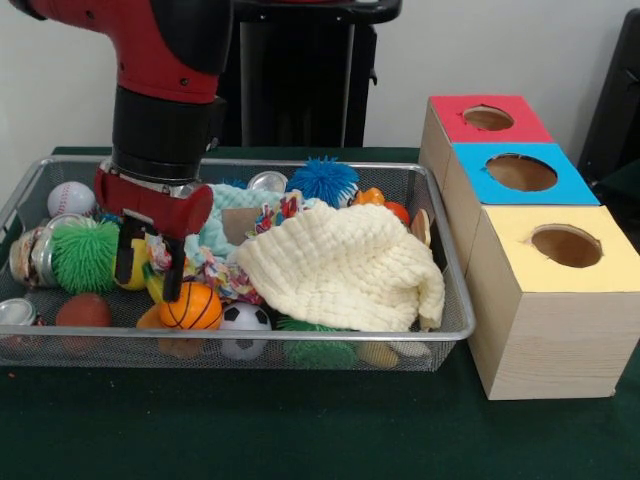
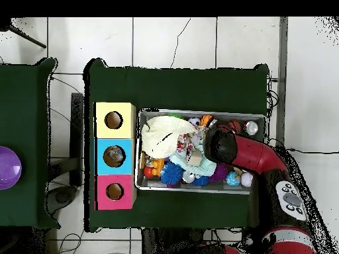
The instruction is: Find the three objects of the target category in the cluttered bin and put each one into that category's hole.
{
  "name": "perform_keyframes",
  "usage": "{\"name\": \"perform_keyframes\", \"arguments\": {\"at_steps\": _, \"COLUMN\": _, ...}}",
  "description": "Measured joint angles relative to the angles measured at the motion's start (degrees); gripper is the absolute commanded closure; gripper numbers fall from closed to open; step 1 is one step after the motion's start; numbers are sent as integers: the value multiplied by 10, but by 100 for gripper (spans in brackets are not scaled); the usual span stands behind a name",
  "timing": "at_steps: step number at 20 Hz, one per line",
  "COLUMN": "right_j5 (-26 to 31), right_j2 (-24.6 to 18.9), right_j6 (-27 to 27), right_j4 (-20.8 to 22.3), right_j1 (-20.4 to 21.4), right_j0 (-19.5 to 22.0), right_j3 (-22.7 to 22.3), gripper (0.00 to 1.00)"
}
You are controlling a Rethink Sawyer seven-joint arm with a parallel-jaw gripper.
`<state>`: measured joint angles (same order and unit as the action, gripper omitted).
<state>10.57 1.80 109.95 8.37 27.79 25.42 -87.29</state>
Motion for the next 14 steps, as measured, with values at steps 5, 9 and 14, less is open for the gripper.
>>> {"name": "perform_keyframes", "arguments": {"at_steps": 5, "right_j5": -15, "right_j2": -34, "right_j6": 0, "right_j4": 0, "right_j1": 3, "right_j0": 16, "right_j3": -16, "gripper": 0}}
{"name": "perform_keyframes", "arguments": {"at_steps": 9, "right_j5": -11, "right_j2": -63, "right_j6": 0, "right_j4": 0, "right_j1": 3, "right_j0": 21, "right_j3": -23, "gripper": 0}}
{"name": "perform_keyframes", "arguments": {"at_steps": 14, "right_j5": 11, "right_j2": -81, "right_j6": 0, "right_j4": 0, "right_j1": 6, "right_j0": 29, "right_j3": -23, "gripper": 0}}
